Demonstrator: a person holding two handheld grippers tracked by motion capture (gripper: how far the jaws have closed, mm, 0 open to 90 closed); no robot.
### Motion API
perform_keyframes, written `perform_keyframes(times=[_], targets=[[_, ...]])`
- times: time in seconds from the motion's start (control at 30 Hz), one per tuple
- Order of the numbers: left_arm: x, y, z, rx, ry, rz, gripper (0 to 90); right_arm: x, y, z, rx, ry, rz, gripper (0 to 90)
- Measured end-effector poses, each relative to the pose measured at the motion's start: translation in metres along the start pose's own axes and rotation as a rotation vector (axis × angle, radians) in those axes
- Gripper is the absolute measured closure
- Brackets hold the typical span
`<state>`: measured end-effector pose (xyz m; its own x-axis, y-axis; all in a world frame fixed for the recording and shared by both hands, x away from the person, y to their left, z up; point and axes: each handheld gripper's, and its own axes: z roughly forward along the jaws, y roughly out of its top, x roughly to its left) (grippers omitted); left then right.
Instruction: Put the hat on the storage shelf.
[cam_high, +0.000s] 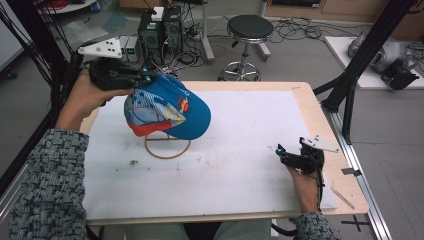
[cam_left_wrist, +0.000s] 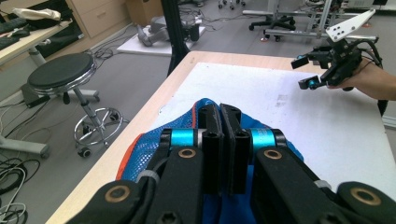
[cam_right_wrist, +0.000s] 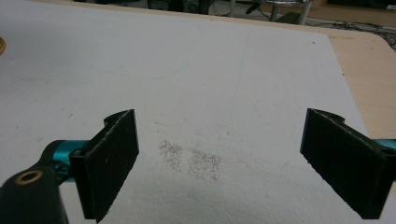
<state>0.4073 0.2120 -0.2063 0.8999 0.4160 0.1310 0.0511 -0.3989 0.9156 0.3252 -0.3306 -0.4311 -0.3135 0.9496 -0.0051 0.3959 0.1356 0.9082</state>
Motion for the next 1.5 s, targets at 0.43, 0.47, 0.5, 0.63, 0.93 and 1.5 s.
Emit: perform_keyframes(times=[0.43, 0.47, 0.5, 0.63, 0.93, 1.5], targets=[[0.006, -0.008, 0.015, 0.002, 0.030, 0.019, 87.0, 0.000, -0.001, 0.000, 0.012, 0.004, 0.014, 10.5], [0.007, -0.008, 0.016, 0.003, 0.030, 0.017, 87.0, -0.001, -0.001, 0.000, 0.012, 0.004, 0.015, 10.5], [0.007, -0.008, 0.016, 0.003, 0.030, 0.017, 87.0, -0.001, -0.001, 0.000, 0.012, 0.004, 0.015, 10.5], [0.009, -0.011, 0.020, 0.011, 0.025, 0.014, 87.1, -0.001, -0.001, 0.001, 0.012, 0.005, 0.014, 10.5], [0.009, -0.012, 0.027, 0.015, 0.028, 0.017, 87.0, -0.001, -0.001, 0.001, 0.015, 0.005, 0.015, 10.5], [0.012, -0.012, 0.034, 0.004, 0.021, 0.017, 83.5, -0.001, -0.001, 0.001, 0.016, 0.007, 0.013, 10.5]])
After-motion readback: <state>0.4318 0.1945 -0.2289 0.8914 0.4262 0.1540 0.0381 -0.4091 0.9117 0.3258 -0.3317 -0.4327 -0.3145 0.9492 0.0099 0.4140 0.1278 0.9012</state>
